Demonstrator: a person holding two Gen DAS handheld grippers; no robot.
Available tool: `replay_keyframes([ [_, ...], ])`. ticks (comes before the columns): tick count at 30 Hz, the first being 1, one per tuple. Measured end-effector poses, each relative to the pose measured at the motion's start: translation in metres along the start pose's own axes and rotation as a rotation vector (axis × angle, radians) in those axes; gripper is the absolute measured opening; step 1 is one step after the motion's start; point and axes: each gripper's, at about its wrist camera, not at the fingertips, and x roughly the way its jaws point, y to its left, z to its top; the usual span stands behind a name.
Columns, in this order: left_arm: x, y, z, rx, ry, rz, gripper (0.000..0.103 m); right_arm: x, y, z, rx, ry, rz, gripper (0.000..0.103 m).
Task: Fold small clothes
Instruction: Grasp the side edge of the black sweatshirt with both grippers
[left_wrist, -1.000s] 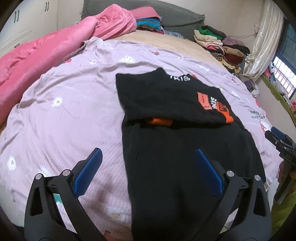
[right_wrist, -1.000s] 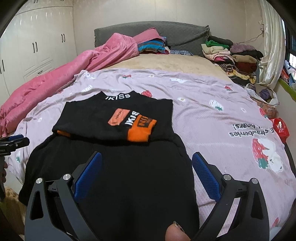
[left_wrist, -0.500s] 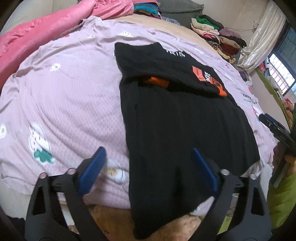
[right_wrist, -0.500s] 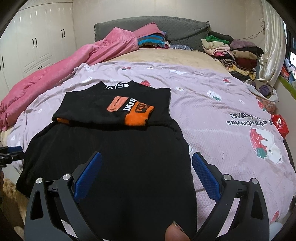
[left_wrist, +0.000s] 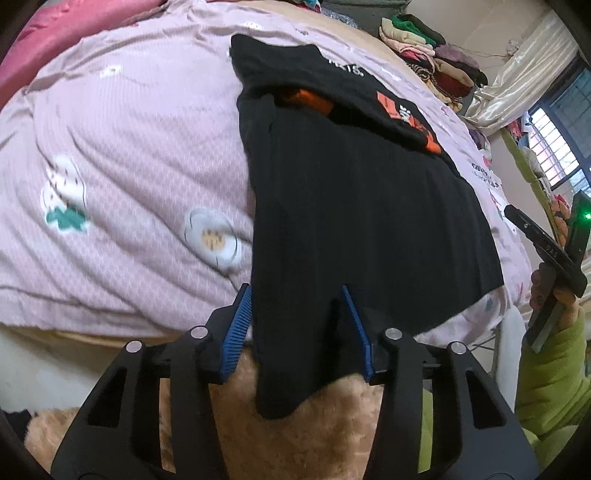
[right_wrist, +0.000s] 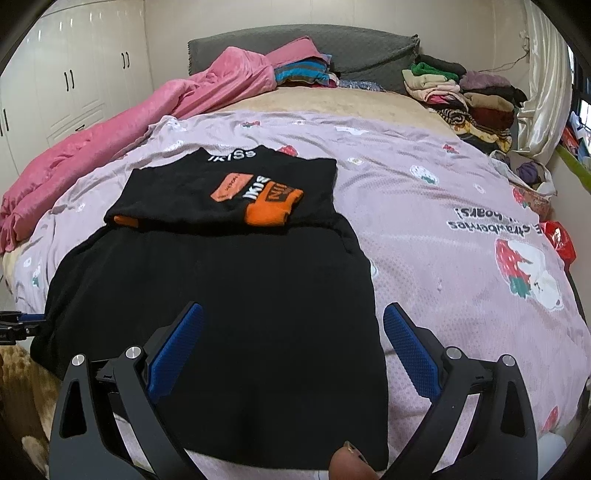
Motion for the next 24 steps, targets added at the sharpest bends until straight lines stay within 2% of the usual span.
replay_keyframes([
  [6, 0.008, -0.003, -0.009, 0.004, 0.026, -0.006, 0.04, -0.001, -0.008, -0.018, -0.002, 0.05, 0.015, 0.097],
  [15, 0.014, 0.002, -0.012, -0.004, 0.037, -0.01, 0.04, 0.005, -0.032, -0.056, 0.029, 0.184, 0.062, 0.096],
  [17, 0.014, 0.003, -0.012, -0.005, 0.038, -0.01, 0.04, 0.006, -0.039, -0.062, 0.055, 0.201, 0.074, 0.092],
  [21, 0.017, 0.003, -0.012, -0.008, 0.043, -0.009, 0.04, 0.015, -0.052, -0.073, 0.098, 0.251, 0.104, 0.07],
  [24, 0.018, 0.005, -0.013, -0.014, 0.045, -0.013, 0.04, 0.023, -0.056, -0.08, 0.108, 0.272, 0.107, 0.065],
])
